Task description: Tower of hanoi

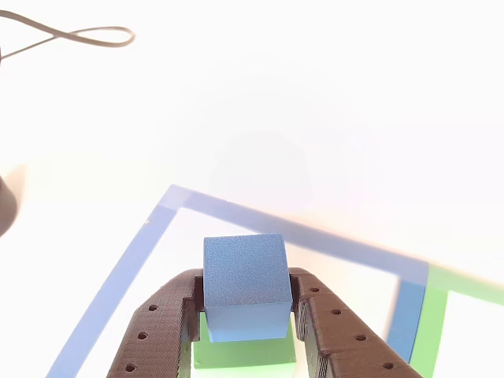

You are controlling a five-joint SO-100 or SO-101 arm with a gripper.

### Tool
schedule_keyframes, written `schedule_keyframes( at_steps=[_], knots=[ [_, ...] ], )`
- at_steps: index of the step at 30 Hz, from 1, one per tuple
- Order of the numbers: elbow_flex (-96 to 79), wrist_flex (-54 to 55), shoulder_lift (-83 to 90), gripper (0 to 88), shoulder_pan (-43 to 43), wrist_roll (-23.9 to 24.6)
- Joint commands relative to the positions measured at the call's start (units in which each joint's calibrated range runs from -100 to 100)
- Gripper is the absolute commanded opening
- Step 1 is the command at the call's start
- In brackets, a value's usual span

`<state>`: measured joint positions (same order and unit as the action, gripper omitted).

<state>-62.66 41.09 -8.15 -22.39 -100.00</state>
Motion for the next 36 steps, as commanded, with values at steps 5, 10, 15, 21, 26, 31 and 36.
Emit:
schedule_keyframes(
  at_steps=[5, 10, 15, 21, 26, 31, 36],
  knots=[
    [2.03, 3.04, -1.02, 4.5, -0.81, 0.00],
    [1.84, 3.69, -1.74, 5.3, -0.81, 0.00],
    [1.84, 4.82, -2.79, 8.0, -0.72, 0.00],
    [1.39, 5.47, -3.28, 15.3, -0.14, 0.00],
    [0.75, 5.87, -2.47, 21.1, -0.04, 0.00],
    [-0.70, 4.74, 1.97, 22.9, -0.04, 0.00],
    [-1.61, -2.14, 10.61, 22.6, 0.43, 0.00]
  ],
)
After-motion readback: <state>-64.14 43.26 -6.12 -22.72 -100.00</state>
